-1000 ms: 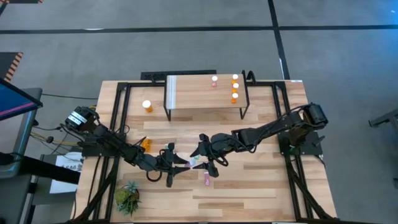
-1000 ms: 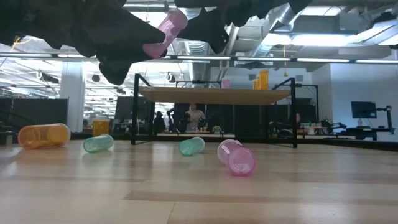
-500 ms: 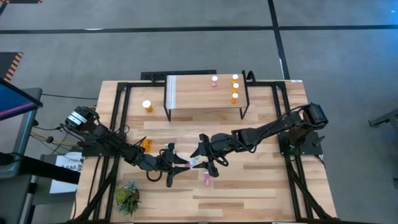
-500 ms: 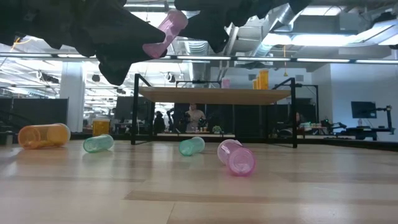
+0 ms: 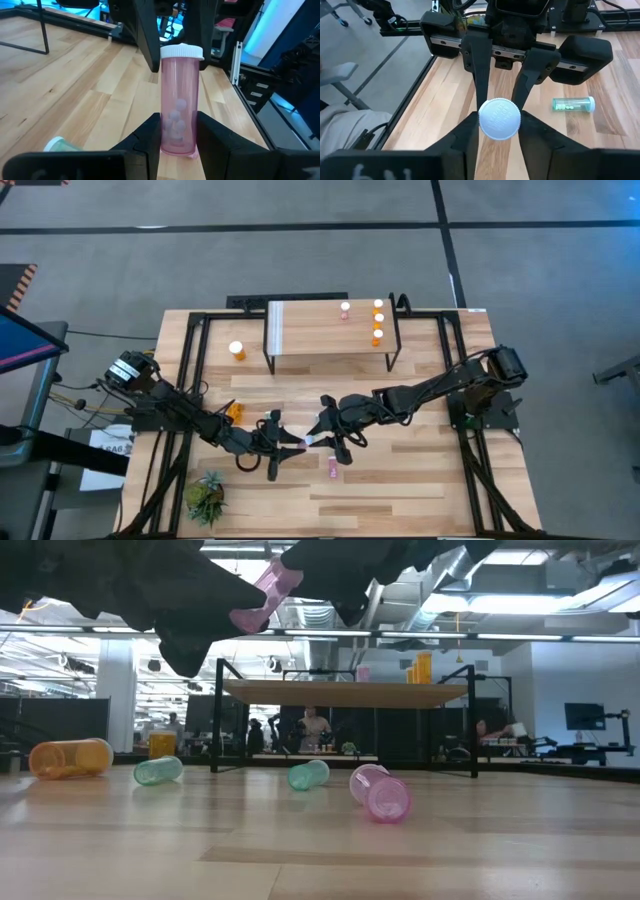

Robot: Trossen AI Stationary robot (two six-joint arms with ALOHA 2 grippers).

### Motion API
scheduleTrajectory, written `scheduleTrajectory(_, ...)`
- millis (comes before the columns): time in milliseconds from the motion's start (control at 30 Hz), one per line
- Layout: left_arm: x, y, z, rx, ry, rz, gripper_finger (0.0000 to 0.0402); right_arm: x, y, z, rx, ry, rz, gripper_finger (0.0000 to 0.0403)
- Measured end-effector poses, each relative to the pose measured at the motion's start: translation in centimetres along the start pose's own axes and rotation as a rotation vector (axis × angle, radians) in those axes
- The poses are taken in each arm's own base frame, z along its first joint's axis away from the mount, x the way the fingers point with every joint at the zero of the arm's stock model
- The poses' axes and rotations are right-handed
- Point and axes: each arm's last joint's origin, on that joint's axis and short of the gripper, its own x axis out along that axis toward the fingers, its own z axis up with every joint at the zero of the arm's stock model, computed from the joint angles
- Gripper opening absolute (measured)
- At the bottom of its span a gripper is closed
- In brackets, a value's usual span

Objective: Pick and place medicine bottles onto shelf by color
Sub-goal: Put the left pink pill bottle on the shelf aligned with the other pink pill bottle

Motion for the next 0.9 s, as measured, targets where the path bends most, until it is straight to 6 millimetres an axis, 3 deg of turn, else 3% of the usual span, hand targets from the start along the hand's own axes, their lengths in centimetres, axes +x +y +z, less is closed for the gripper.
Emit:
scheduleTrajectory(633, 0.00, 0.00, -0.14, 0.008, 0.019, -0.014, 0.0093, 0.00, -0.05, -0.19, -0.001, 0.020, 0.003, 0.0133)
scheduleTrajectory(900, -0.01, 0.01, -0.14, 0.017, 0.015, -0.003, 0.0154, -0.01, -0.08, -0.25, 0.003, 0.026, -0.001, 0.0135)
